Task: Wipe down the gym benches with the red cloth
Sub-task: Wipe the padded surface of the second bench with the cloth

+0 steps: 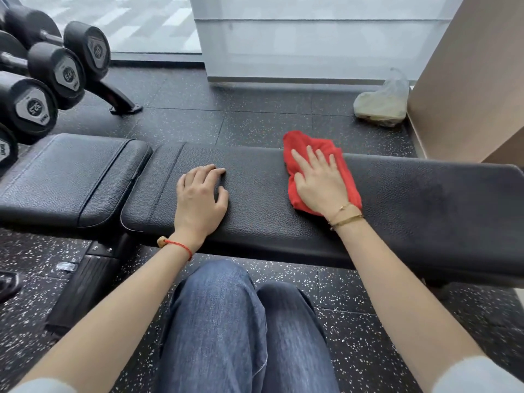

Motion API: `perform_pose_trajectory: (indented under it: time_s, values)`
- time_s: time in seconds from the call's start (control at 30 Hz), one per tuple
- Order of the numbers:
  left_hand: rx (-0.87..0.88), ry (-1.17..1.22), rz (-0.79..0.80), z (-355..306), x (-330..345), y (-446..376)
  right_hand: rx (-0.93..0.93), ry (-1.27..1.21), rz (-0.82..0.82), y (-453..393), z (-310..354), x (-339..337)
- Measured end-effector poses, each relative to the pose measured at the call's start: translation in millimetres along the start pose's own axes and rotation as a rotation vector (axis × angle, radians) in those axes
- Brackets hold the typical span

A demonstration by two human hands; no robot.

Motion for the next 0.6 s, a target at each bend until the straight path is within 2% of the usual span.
perform_pose_trajectory:
  time_s: [0.1,0.23,0.4,0.5,0.6]
  values:
    - [-0.001,0.007,0.01,0,0,0,-0.125,-0.017,0.009,24,20,5]
    - [0.014,-0.007,0.021,-1,-1,2,-0.169,-0.058,0.023,61,3,-1]
    - [0.021,-0.024,0.032,-1,-1,2,-0.036,-0.073,-0.029,90,-60,-17]
    - [0.015,-0.031,0.031,-3,-1,2,0.101,-0.041,-0.058,70,-95,-26]
    - [0.011,-0.035,0.023,-4,0,1,0.198,-0.017,-0.089,37,-94,-26]
Point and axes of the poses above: each hand's wrist, its own y-axis away from the middle knuckle, its own x-axis out of the palm, z = x × y, the point moved 1 cm from there along -y, towards the middle knuckle, and after that the axes turned 7 degrees about -y, right-handed, at the moved point
